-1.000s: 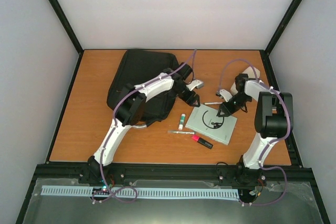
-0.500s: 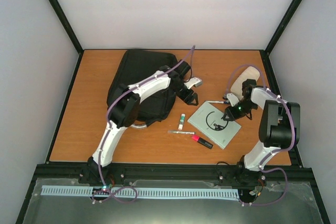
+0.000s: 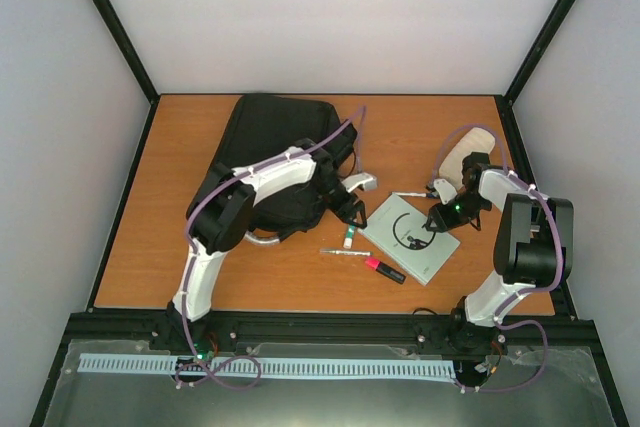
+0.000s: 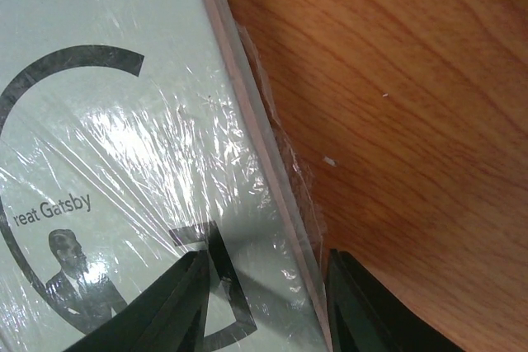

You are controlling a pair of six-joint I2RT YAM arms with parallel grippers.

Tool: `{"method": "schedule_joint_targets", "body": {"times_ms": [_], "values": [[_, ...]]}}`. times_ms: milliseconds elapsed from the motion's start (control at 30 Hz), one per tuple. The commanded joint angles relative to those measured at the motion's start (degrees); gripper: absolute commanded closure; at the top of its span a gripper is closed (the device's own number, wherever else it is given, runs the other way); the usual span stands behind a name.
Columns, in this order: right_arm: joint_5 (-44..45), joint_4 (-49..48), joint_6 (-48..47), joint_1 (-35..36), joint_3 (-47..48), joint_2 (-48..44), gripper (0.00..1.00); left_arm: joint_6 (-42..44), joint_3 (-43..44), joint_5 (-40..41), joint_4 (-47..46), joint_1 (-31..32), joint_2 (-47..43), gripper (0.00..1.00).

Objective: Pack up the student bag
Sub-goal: Pick up the book from the center of the board.

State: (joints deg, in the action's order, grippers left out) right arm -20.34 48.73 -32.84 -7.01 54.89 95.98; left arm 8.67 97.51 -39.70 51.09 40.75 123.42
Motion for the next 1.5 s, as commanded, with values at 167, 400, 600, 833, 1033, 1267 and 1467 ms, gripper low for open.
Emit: {"method": "schedule_joint_targets", "body": {"times_ms": [167,400,600,833,1033,1267,1467], "values": [[6.3,2.0,0.5,-0.7,-2.5,2.3,0.59,5.6,-2.0,-5.7,1.7,5.7,-0.5,0.42],[5.8,1.5,0.6,-0.6,-2.6,2.6,0.58,4.2,-2.2,-6.1,0.8,6.9,2.2,0.43],[5.3,1.6,1.0,-0.7,-1.8,3.1,0.58,-0.2,1.2,-1.0,-1.4,6.8,6.0,0.3],[2.5,3.6,0.6,-0.6,0.8,4.3,0.58,-5.2,9.1,2.0,-3.4,6.7,11.0,0.29],[-1.3,5.9,0.5,0.3,3.9,5.6,0.58,-8.8,13.4,3.7,-4.7,4.5,13.7,0.28],[-5.4,7.7,0.7,4.4,7.1,7.5,0.58,-11.2,15.6,4.4,-5.3,1.0,15.2,0.26],[-9.6,8.4,2.9,7.1,11.4,11.2,0.58,-13.7,16.1,5.8,-5.6,-1.1,14.7,0.23]]}}
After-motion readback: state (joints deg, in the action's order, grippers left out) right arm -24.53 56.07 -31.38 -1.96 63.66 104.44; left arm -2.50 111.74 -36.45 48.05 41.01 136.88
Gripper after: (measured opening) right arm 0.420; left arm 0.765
